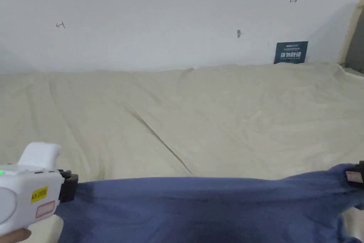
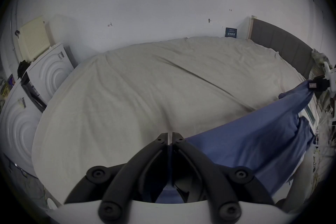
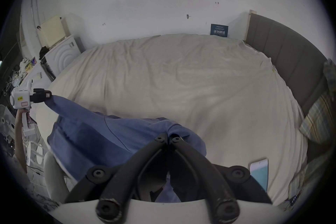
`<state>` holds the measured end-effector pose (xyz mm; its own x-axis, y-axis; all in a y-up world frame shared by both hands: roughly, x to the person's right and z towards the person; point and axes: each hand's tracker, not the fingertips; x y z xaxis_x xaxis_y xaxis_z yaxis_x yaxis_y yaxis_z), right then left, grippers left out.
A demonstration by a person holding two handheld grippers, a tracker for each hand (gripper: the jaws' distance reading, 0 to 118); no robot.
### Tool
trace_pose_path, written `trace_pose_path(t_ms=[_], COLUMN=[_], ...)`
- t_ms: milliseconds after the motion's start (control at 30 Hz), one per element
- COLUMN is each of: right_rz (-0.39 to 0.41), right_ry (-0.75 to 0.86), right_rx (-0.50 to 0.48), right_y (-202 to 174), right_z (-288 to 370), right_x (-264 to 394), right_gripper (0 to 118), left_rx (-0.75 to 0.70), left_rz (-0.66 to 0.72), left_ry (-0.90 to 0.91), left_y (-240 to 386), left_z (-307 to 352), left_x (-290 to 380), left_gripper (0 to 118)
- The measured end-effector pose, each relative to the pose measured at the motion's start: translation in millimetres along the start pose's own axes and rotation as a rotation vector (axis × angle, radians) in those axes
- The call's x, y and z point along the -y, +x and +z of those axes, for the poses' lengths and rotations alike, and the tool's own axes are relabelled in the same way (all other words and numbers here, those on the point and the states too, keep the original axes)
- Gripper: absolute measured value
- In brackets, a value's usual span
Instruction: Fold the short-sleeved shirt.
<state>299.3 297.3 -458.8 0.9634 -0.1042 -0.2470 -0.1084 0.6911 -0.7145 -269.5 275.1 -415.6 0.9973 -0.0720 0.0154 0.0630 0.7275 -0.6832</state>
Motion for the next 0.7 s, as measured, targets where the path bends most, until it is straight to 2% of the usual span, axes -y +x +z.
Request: trace_pose_path(t_ms=[200,333,400,433,467,500,533,567,600,700], right_rz=[-0.041,-0.095,-0.092,-0.081,-0.061,-0.048,-0.04,-0.042,-0.047,-0.034], right_ry=[-0.106,-0.175,-0.175,-0.163,-0.139,-0.125,-0.117,-0.095,-0.065,0.023], right_rx=[-0.034,-0.044,-0.033,-0.035,0.005,0.033,0.047,0.039,0.038,0.081], right_y=[-16.2,-15.9,-20.5,-19.9,-21.7,-23.1,-24.3,-23.3,-22.7,-30.0], right_z=[29.9,11.9,4.4,2.2,2.3,2.9,5.8,11.8,17.1,38.8], right_x=[98.3,150.0,161.1,163.2,163.3,162.9,160.4,157.6,154.6,142.4], right_gripper=[0,0,6,23,43,63,81,84,84,84], left_rx=[0.025,0.065,0.065,0.062,0.063,0.077,0.086,0.081,0.088,0.117], left_rz=[0.081,0.107,0.105,0.109,0.134,0.157,0.194,0.225,0.226,0.257], left_ry=[-0.085,-0.221,-0.227,-0.221,-0.184,-0.148,-0.14,-0.142,-0.129,-0.062], left_y=[1.9,-3.0,-1.9,-1.1,-1.3,-2.5,-5.1,-7.8,-10.3,-18.2], left_z=[34.7,18.1,10.4,11.4,15.2,18.8,21.3,23.4,26.8,46.0], left_x=[91.2,139.8,153.1,157.0,158.6,158.2,156.5,154.4,152.1,140.7], left_gripper=[3,3,4,11,25,47,84,106,116,117])
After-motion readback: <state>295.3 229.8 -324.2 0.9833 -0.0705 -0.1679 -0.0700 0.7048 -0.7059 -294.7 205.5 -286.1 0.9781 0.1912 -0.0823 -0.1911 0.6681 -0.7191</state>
